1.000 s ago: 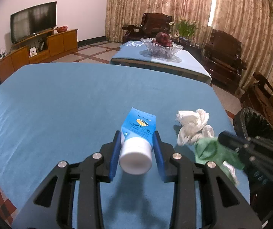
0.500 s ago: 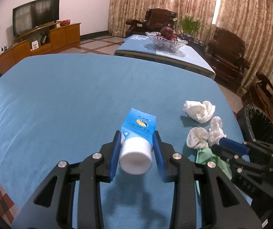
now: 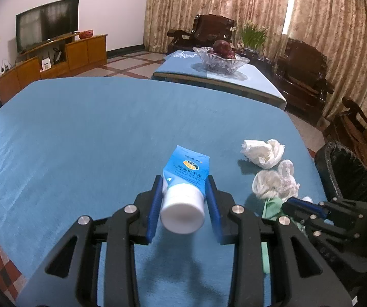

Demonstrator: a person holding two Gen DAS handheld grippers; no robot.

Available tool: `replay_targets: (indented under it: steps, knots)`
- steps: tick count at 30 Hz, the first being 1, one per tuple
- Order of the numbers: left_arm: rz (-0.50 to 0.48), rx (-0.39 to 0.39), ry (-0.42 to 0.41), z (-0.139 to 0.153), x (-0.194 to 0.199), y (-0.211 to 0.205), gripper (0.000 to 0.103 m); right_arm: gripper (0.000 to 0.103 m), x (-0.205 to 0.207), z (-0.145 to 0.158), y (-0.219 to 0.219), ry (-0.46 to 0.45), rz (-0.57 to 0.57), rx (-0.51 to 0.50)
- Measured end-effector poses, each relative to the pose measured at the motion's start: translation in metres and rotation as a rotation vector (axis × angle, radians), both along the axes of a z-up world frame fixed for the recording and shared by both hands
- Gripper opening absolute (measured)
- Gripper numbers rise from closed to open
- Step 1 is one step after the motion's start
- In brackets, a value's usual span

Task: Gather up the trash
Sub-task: 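Hold the tube in the left gripper while the right regrips the glove with tissue, then move the tube and glove over the wastebasket and open both grippers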

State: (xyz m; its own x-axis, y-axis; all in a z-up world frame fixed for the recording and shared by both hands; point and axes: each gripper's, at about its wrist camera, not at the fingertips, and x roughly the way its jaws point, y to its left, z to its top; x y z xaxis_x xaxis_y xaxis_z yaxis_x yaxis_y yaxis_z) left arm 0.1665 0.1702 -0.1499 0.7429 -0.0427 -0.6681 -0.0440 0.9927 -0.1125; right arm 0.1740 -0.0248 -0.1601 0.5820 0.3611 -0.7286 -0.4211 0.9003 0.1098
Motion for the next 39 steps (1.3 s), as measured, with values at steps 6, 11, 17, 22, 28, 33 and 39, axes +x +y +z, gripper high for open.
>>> replay_targets:
  steps: [6,11,17,22,28,33,39]
  knots:
    - [-0.004,0.004,-0.04,0.017,-0.005,-0.005,0.032,0.007,-0.011,0.039,-0.001,-0.09,0.018,0.061]
    - [-0.017,0.004,-0.083,0.035,-0.009,-0.013,0.032,0.007,-0.018,0.064,-0.008,-0.149,0.007,0.09]
    - [-0.049,-0.002,-0.121,0.053,-0.01,-0.032,0.032,0.006,-0.024,0.089,-0.027,-0.206,-0.028,0.096]
    - [-0.099,-0.012,-0.15,0.067,-0.006,-0.057,0.032,0.006,-0.029,0.103,-0.049,-0.238,-0.072,0.09]
    - [-0.175,-0.032,-0.176,0.077,0.004,-0.1,0.032,0.006,-0.034,0.118,-0.091,-0.274,-0.153,0.068]
    - [-0.258,-0.054,-0.182,0.077,0.013,-0.152,0.032,0.006,-0.042,0.126,-0.14,-0.291,-0.25,0.042]
    - [-0.364,-0.075,-0.195,0.075,0.025,-0.22,0.032,0.006,-0.049,0.126,-0.204,-0.298,-0.375,0.011]
